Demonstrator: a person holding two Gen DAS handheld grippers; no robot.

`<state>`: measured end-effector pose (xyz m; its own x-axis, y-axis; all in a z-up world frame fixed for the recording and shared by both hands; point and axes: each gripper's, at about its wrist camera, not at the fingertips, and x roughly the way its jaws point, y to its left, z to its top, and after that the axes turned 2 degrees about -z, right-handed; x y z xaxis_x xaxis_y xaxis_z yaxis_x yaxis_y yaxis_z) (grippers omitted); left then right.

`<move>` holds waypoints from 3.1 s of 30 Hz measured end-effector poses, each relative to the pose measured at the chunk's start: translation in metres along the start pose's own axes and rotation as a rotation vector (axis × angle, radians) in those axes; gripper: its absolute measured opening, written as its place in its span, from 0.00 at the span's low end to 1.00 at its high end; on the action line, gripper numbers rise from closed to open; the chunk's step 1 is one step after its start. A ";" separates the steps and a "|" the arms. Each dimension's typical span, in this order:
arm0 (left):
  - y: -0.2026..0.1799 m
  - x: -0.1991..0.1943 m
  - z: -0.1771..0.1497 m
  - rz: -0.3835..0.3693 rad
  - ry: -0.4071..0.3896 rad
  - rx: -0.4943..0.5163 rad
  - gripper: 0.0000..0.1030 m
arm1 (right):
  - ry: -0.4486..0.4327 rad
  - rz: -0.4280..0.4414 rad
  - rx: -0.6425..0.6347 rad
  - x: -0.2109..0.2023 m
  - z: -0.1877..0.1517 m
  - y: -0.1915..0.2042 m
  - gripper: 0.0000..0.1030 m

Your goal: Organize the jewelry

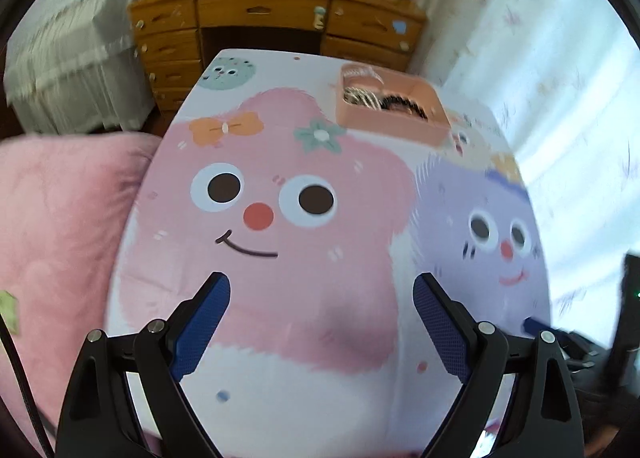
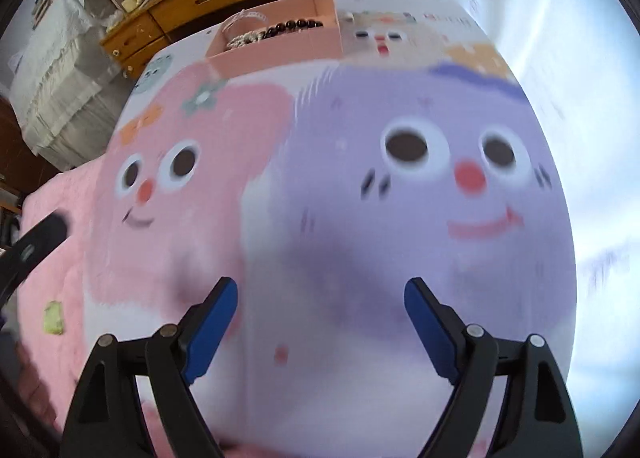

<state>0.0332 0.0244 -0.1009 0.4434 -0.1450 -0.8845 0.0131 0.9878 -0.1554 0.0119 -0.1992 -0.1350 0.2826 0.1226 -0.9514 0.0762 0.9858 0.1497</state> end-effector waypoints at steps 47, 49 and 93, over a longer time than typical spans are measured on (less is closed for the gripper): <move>-0.066 -0.105 -0.035 0.129 -0.135 0.115 0.99 | -0.352 0.020 -0.091 -0.146 -0.033 0.013 1.00; -0.065 -0.106 -0.036 0.130 -0.139 0.115 0.99 | -0.353 0.020 -0.091 -0.146 -0.033 0.014 1.00; -0.060 -0.098 -0.036 0.132 -0.097 0.097 0.99 | -0.314 0.014 -0.098 -0.139 -0.027 0.013 1.00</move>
<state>-0.0433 -0.0227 -0.0204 0.5316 -0.0121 -0.8469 0.0332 0.9994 0.0065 -0.0520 -0.2001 -0.0080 0.5648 0.1101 -0.8178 -0.0178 0.9924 0.1214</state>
